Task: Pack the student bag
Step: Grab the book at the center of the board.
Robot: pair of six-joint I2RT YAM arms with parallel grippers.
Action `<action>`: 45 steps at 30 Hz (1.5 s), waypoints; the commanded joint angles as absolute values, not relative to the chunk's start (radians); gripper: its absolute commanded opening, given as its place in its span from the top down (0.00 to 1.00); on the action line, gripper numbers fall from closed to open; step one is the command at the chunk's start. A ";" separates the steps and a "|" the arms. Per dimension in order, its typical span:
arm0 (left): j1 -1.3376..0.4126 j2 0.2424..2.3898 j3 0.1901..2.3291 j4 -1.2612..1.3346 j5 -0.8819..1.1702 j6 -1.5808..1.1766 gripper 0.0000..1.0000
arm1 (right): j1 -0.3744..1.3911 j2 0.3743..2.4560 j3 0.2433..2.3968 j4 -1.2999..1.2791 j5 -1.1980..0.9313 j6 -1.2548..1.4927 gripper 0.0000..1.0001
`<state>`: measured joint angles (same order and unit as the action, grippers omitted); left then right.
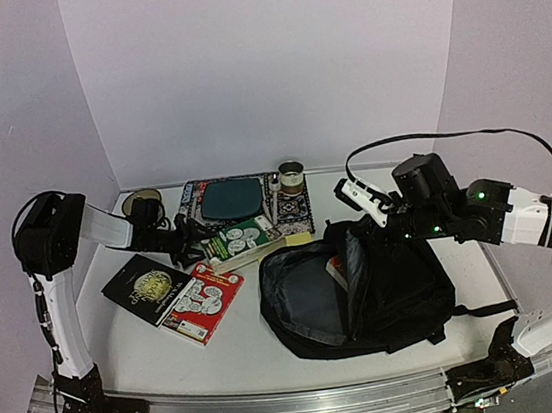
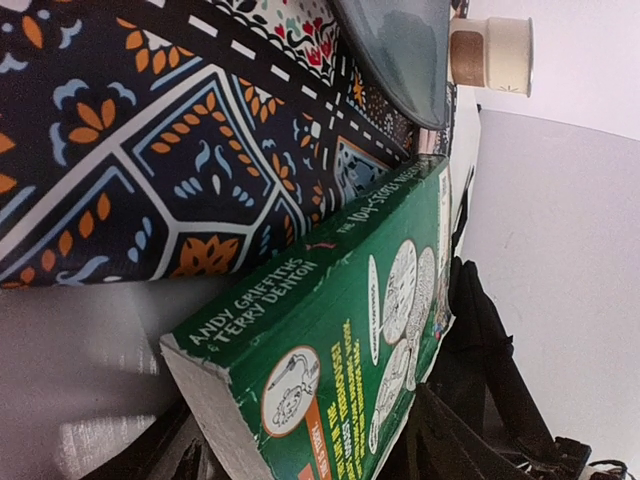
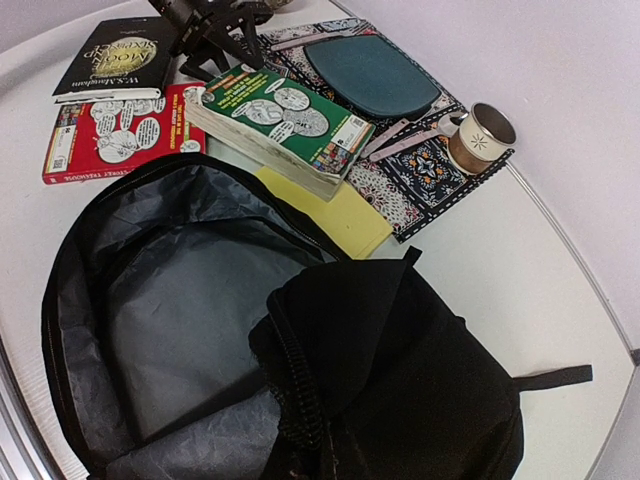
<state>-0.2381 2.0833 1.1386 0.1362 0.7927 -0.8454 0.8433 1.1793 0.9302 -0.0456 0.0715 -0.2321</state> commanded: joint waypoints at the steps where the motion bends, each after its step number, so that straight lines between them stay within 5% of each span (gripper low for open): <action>1: -0.242 2.171 1.122 0.099 0.756 -0.884 0.39 | 0.845 1.163 0.966 -0.047 0.084 -0.238 1.00; 15: -0.244 2.011 1.079 0.163 0.771 -0.932 0.99 | 0.845 1.150 0.952 -0.047 0.089 -0.236 1.00; 29: -0.313 1.646 0.971 0.128 0.615 -0.890 1.00 | 0.845 1.142 0.956 -0.046 0.080 -0.243 1.00; 45: -0.582 1.175 0.914 0.006 0.098 -0.471 1.00 | 0.845 1.193 1.059 -0.081 0.057 -0.278 1.00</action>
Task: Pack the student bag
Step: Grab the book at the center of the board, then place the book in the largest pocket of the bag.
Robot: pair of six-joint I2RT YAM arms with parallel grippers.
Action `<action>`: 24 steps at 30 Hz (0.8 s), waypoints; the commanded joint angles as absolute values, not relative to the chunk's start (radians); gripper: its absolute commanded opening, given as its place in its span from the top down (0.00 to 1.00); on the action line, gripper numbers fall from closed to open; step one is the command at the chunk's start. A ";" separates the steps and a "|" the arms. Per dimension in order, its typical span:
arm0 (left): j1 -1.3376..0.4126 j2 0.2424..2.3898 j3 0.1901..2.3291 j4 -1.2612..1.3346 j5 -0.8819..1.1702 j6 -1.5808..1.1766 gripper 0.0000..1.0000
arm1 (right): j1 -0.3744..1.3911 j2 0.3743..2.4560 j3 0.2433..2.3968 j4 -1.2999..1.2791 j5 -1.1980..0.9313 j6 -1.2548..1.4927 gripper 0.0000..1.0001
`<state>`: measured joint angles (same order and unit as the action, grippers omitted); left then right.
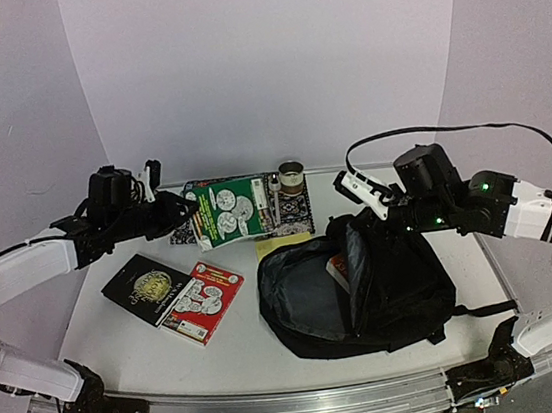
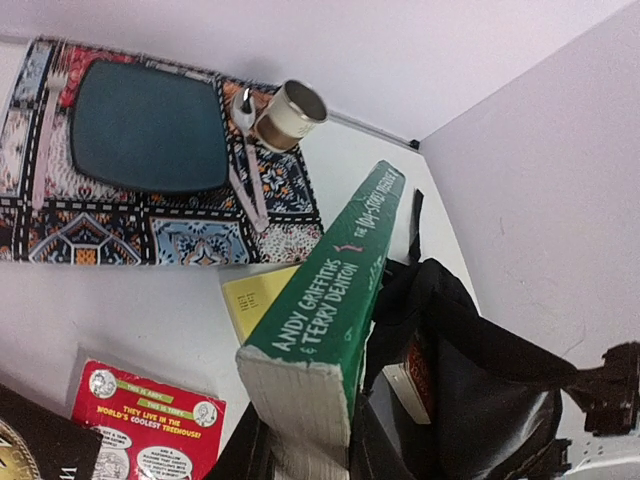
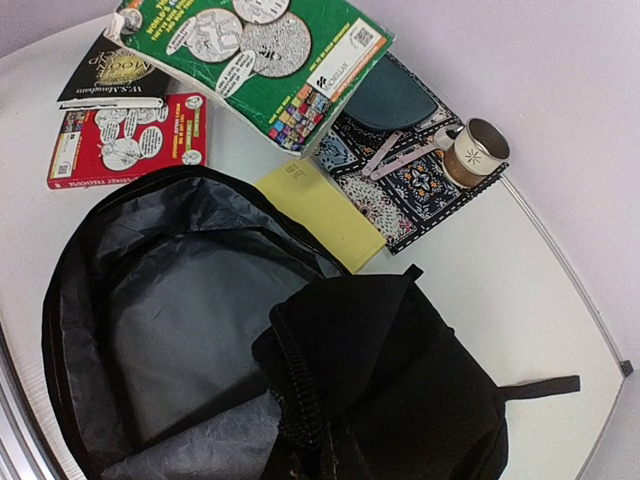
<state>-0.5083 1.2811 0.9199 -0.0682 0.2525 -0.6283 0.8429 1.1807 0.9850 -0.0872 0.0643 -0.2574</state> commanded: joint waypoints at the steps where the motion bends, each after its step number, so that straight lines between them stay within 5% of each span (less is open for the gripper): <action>1: -0.618 1.158 0.911 0.006 0.068 -0.437 1.00 | 0.846 1.196 1.067 -0.083 0.055 -0.280 1.00; 16: -1.281 1.160 0.874 0.139 -0.675 0.121 1.00 | 0.845 1.215 1.131 -0.105 0.106 -0.267 1.00; 24: -1.477 1.291 0.933 0.172 -0.892 0.316 1.00 | 0.845 1.227 1.162 -0.117 0.112 -0.247 1.00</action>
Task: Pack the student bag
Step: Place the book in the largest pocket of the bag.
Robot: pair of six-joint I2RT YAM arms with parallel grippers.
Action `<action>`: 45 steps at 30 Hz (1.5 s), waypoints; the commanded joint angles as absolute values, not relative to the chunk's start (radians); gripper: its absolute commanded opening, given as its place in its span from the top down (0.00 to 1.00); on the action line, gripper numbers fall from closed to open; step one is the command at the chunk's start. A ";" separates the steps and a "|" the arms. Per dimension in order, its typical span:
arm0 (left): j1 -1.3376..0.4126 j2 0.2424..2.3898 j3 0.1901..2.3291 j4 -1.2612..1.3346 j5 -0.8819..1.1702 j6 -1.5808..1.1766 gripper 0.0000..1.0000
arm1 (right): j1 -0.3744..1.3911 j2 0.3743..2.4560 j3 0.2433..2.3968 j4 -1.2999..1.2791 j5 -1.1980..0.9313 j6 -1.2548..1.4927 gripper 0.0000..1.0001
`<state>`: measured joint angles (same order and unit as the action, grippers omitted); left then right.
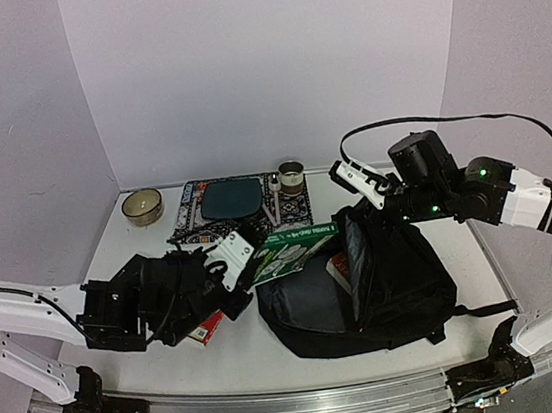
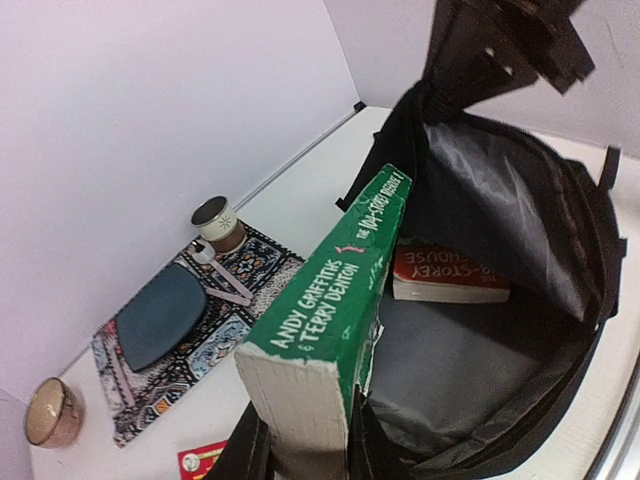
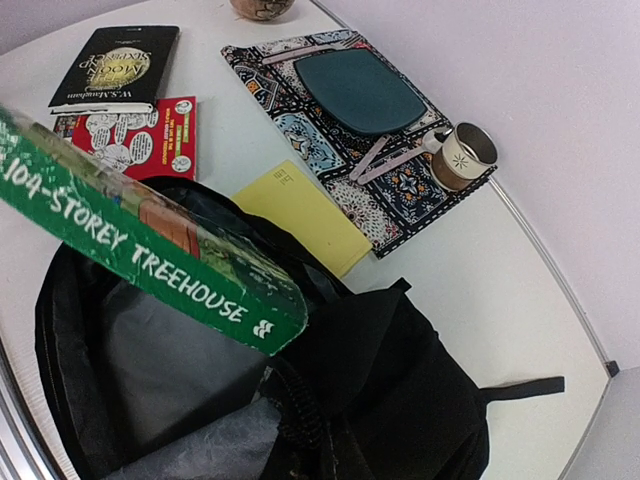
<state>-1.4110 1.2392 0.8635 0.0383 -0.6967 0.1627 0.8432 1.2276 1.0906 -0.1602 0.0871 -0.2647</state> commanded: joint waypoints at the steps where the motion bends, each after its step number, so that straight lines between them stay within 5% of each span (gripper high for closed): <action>1: -1.491 1.307 0.939 0.173 -0.906 0.334 1.00 | 0.845 1.230 1.167 -0.118 0.112 -0.244 1.00; 23: -1.533 1.534 0.884 0.803 -0.771 1.087 1.00 | 0.846 1.256 1.247 -0.163 -0.006 -0.226 1.00; 45: -1.442 1.630 0.812 0.918 -0.385 1.327 1.00 | 0.870 1.388 1.406 -0.279 -0.292 -0.224 1.00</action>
